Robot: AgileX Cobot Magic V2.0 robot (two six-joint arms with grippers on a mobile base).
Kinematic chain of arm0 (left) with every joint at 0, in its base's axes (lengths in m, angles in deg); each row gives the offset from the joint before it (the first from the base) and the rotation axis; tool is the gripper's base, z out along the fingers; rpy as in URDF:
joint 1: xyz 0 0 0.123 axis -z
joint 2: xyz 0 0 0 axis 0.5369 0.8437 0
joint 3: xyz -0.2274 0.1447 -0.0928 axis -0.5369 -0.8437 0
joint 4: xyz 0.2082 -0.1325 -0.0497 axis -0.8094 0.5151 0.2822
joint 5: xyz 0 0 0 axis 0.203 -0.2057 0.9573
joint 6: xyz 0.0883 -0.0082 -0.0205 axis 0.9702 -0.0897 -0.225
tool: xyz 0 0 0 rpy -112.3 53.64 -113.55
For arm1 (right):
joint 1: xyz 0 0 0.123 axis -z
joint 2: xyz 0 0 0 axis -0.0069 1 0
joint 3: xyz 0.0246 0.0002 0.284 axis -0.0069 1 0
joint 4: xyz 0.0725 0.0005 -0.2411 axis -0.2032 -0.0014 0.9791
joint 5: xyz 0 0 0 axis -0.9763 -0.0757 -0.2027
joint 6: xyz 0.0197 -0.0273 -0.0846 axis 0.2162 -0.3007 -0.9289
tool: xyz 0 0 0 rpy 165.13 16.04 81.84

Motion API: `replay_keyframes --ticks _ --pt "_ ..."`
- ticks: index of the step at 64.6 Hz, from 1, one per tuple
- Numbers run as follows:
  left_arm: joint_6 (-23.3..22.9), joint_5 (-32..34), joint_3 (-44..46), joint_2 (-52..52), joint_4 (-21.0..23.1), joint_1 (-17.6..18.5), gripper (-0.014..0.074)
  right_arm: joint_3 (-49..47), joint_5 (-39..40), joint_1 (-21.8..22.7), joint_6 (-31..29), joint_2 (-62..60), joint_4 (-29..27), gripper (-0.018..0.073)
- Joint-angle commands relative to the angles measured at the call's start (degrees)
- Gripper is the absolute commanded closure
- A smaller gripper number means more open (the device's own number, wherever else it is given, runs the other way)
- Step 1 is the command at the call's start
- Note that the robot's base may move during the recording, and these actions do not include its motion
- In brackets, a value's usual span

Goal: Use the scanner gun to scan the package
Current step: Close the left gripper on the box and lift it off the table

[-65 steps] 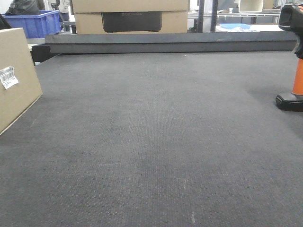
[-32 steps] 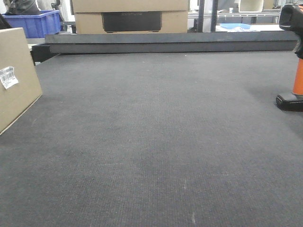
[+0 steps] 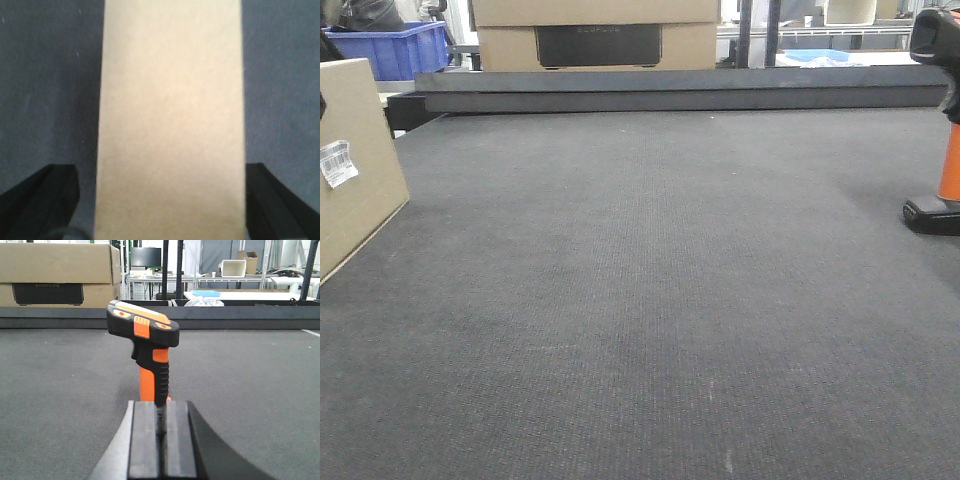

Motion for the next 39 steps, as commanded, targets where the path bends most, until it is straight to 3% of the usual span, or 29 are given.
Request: replay_keyframes --ticks 1,9,16,22,28,39 --pt "-0.39 -1.33 0.47 0.76 0.36 0.16 0.008 0.01 0.92 0.18 0.07 -0.15 0.07 0.0727" --pt "-0.39 -2.93 0.47 0.97 0.36 0.16 0.0157 0.01 0.92 0.18 0.07 -0.15 0.07 0.0727" --pt "-0.39 -3.2 0.47 0.97 0.36 0.16 0.0418 0.01 0.92 0.18 0.07 -0.15 0.07 0.0727" --pt "-0.39 -2.97 0.85 0.97 0.36 0.16 0.0706 0.01 0.92 0.18 0.07 -0.15 0.07 0.0727" --pt "-0.39 -4.03 2.93 0.97 1.35 0.26 0.0707 0.01 0.92 0.18 0.07 -0.15 0.07 0.0727" --pt "-0.39 -6.88 11.43 0.97 7.83 2.54 0.0707 0.01 0.92 0.18 0.07 -0.15 0.07 0.0727"
